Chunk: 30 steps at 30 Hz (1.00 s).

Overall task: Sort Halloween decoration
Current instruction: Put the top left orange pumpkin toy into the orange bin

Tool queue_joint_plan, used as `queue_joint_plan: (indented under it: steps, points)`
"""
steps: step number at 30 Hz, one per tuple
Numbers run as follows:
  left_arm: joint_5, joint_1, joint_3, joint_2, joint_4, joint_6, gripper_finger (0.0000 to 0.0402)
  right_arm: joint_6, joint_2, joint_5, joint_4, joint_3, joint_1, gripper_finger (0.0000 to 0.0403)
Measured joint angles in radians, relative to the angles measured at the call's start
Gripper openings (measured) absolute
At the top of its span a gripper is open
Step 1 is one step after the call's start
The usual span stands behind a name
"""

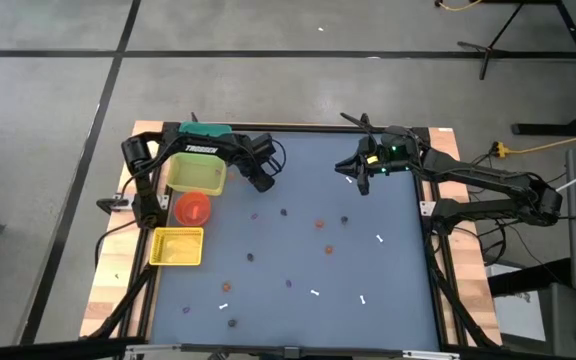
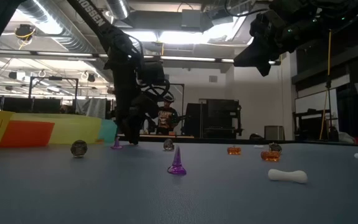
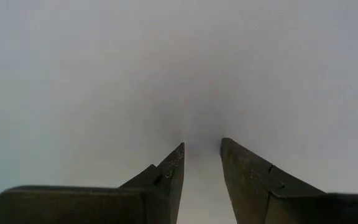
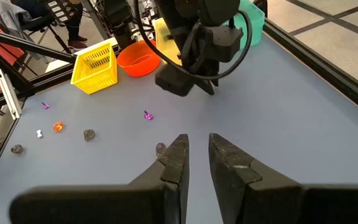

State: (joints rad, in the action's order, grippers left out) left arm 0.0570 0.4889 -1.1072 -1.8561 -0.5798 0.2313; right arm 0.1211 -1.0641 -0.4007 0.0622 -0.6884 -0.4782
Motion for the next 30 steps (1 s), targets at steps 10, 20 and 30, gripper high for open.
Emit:
queue_joint_plan:
  steps: [10,20,30]
  points:
    - [0.0,-0.005,-0.002,0.004,-0.051,-0.148,0.0101,0.0,0.0,0.0,0.001,0.0,0.0,0.006]
    - [0.062,-0.006,-0.004,0.006,-0.07,-0.218,0.0168,0.0,0.0,0.0,0.001,0.0,0.0,0.006]
    - [0.206,-0.006,-0.196,0.006,-0.354,-0.375,0.0181,0.0,0.0,0.0,0.0,0.0,0.0,0.006]
